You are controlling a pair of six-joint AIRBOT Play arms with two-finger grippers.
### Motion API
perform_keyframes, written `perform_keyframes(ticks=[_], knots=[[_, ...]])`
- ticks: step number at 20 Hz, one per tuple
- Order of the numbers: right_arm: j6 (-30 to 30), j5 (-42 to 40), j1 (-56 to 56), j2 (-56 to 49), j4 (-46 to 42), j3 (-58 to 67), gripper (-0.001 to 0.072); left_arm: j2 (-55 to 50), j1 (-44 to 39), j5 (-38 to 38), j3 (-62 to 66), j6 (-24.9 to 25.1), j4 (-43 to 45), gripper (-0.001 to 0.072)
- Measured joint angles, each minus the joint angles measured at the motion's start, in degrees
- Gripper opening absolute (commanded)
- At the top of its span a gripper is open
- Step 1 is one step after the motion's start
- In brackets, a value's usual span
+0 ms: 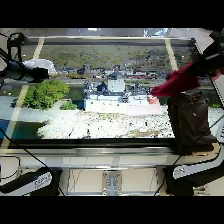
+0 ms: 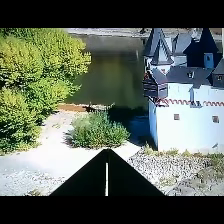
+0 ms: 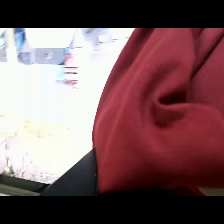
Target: Fold the shirts.
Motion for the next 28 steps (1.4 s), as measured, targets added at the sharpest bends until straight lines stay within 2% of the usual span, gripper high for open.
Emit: perform_keyframes(ticks=[5, 9, 12, 13, 15, 16, 19, 22, 23, 24, 25, 28], knots=[[-2.1, 3.5, -15.0, 12.5, -5.4, -12.2, 0.0007, 0.0, 0.0, 0.0, 0.0, 0.0, -0.5, 0.0010], [-5.5, 3.4, -22.7, 23.6, -9.6, -33.5, 0.0007, 0.0, -0.1, 0.0, 0.0, 0.0, -2.4, 0.0010], [-7.6, 0.1, -25.9, 30.1, -12.2, -50.1, 0.0014, 0.0, -0.1, 0.0, 0.0, 0.0, -3.3, 0.0010], [-8.1, -1.4, -26.5, 31.7, -13.3, -54.4, 0.0063, 0.0, -0.1, 0.0, 0.0, 0.0, -3.5, 0.0010], [-8.4, -2.7, -27.2, 33.7, -14.9, -59.5, 0.0393, 0.0, -0.1, 0.0, 0.0, 0.0, -3.8, 0.0010], [-8.4, -2.5, -27.5, 34.4, -15.3, -60.6, 0.0462, 0.0, -0.1, 0.0, 0.0, 0.0, -3.9, 0.0010], [-6.8, 0.5, -27.8, 36.3, -13.0, -57.4, 0.0460, -0.3, -0.1, 0.0, 0.0, 0.0, -4.0, 0.0010], [-5.4, 2.8, -27.9, 37.9, -6.3, -46.9, 0.0445, -0.9, -0.1, 0.0, 0.0, 0.0, -4.1, 0.0010], [-5.0, 3.1, -27.9, 38.2, -3.3, -42.2, 0.0377, -1.1, -0.1, 0.0, 0.0, 0.0, -4.1, 0.0010], [-4.9, 2.8, -27.7, 38.4, 0.0, -38.1, 0.0115, -1.4, -0.1, 0.0, 0.0, 0.0, -4.1, 0.0010], [-4.7, 1.8, -27.1, 38.6, 3.5, -34.0, 0.0010, -1.7, -0.1, 0.0, 0.0, 0.0, -4.1, 0.0010], [-5.2, -3.7, -22.4, 38.8, 12.8, -26.7, 0.0009, -2.8, -0.1, -0.8, 0.0, -0.4, -4.1, 0.0010]])
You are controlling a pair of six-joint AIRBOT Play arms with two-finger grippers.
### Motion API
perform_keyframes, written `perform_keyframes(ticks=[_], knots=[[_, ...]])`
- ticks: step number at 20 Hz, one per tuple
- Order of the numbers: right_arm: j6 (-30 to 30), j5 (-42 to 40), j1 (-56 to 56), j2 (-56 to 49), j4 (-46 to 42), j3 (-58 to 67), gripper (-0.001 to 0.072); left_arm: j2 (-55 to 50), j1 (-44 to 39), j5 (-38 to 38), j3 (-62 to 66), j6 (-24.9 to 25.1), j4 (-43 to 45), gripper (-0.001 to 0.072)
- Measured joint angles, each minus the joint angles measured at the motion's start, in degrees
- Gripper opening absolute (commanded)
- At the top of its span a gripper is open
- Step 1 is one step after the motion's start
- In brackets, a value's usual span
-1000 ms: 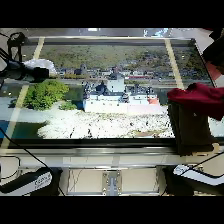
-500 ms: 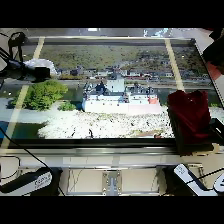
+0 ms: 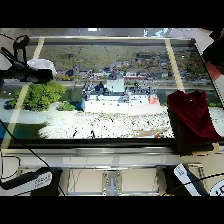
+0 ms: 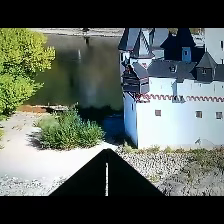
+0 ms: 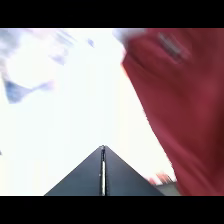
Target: Fold the shirts.
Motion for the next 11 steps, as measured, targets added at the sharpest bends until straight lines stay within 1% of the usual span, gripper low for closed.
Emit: perform_keyframes(ticks=[2, 5, 8, 11], knots=[[-1.1, -4.1, 5.2, -0.4, 3.0, 2.2, 0.0009, -0.7, 0.0, -0.5, 0.0, 0.0, 0.0, 0.0010], [-2.1, -8.3, 13.2, -1.9, 3.7, 3.7, 0.0008, -1.3, 0.0, -1.0, 0.0, -0.1, 0.0, 0.0010], [-2.4, -10.1, 18.9, -3.6, 1.9, 4.2, 0.0009, -1.6, 0.0, -1.2, 0.0, -0.2, 0.0, 0.0011], [-2.6, -10.3, 22.1, -4.7, 0.8, 4.4, 0.0009, -1.8, 0.0, -1.3, 0.0, -0.2, 0.0, 0.0010]])
